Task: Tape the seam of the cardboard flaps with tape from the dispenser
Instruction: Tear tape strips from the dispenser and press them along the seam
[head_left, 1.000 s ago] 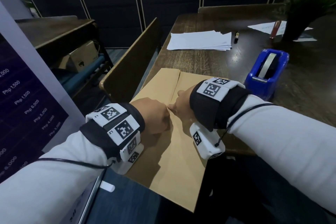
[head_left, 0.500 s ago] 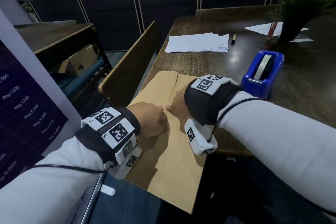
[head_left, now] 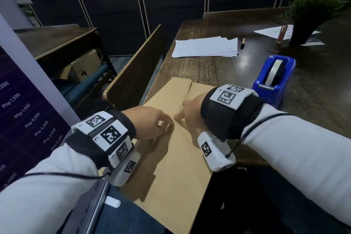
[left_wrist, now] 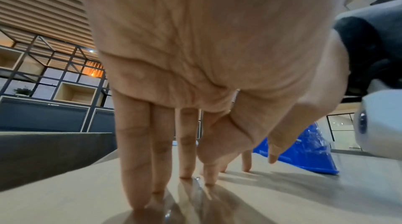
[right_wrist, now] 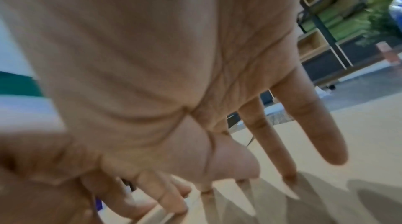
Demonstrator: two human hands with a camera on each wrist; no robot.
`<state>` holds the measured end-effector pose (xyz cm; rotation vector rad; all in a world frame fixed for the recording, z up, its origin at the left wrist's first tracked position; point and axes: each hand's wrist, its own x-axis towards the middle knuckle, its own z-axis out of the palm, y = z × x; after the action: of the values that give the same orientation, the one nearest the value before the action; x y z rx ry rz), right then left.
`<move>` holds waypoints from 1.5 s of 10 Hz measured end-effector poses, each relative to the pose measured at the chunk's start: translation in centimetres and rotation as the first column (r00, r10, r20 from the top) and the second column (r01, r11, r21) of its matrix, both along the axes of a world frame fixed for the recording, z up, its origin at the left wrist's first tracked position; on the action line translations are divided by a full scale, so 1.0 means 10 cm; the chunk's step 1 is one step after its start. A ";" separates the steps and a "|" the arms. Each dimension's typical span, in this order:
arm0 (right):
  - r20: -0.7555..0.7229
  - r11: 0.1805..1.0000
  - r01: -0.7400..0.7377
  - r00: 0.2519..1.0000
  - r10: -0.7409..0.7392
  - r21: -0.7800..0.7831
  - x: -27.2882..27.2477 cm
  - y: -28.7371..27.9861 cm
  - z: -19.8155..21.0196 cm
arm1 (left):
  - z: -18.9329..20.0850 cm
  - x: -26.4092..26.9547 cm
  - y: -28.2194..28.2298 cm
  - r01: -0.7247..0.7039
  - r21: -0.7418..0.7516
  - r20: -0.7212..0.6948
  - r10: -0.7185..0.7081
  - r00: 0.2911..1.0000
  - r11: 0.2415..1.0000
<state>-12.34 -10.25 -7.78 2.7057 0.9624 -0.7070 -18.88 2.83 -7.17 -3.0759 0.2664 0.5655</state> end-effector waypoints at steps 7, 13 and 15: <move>0.229 0.922 0.093 0.955 -0.189 0.375 0.20 -0.60 0.27 | 0.27 0.23 -0.01 -0.099 -0.071 0.202 0.111 0.973 0.993; 0.199 0.718 0.383 0.789 -0.582 0.581 0.74 -1.83 0.38 | 0.30 0.97 -1.53 0.071 -0.544 0.216 0.059 0.975 0.836; 0.148 0.698 0.483 0.757 -0.636 0.528 0.80 -1.88 0.38 | 0.18 1.08 -1.64 -0.089 -0.707 0.037 0.163 0.986 0.702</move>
<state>-4.38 -29.00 -3.97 3.4424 0.1896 -0.0707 -8.09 -13.57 -5.36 -3.8884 0.3370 0.3660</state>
